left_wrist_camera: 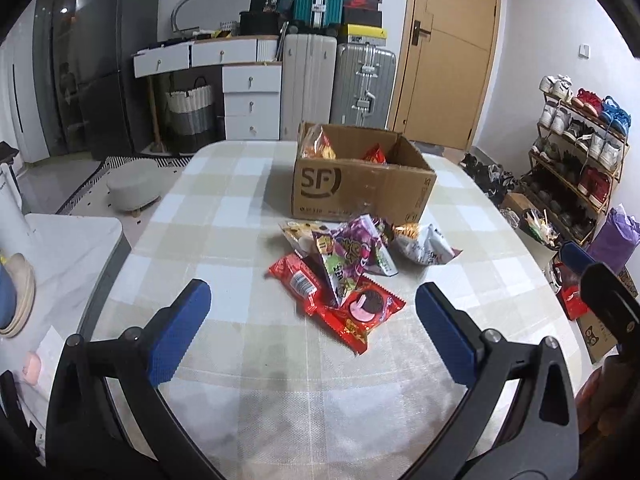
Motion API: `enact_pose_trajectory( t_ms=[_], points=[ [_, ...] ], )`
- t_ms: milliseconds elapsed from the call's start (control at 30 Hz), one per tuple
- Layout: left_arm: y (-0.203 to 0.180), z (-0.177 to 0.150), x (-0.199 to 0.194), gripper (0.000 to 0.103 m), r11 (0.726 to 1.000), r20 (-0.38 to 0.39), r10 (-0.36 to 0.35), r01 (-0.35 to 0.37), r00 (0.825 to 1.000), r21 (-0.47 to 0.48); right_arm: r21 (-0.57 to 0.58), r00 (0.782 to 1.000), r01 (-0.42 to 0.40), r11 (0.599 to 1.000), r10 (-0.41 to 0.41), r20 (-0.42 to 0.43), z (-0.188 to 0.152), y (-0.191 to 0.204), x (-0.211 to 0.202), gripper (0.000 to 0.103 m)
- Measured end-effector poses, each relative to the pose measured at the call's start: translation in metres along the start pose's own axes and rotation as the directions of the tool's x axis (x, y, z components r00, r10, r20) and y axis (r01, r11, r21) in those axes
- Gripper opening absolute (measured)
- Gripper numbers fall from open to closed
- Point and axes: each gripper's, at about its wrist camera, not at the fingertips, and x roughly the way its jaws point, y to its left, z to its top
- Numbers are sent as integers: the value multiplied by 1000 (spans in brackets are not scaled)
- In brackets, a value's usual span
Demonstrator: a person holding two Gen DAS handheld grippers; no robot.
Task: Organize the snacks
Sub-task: 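Withdraw both open tools from the box back toward the remaining snacks, then grasp the red wafer pack with the left tool while the right tool grasps the purple candy bag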
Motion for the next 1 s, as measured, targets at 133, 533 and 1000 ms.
enact_pose_trajectory(
  t_ms=[133, 533, 1000],
  points=[
    [3, -6, 24, 102, 1000, -44, 4, -4, 999, -11, 8, 1000, 6, 1000, -6, -15, -6, -8, 9, 100],
    [14, -26, 119, 102, 999, -225, -12, 2, 974, -47, 20, 995, 19, 1000, -17, -95, -28, -36, 52, 100],
    [84, -7, 199, 101, 960, -321, -40, -53, 946, -276, 79, 986, -9, 997, 22, -165, -44, -64, 96, 100]
  ],
)
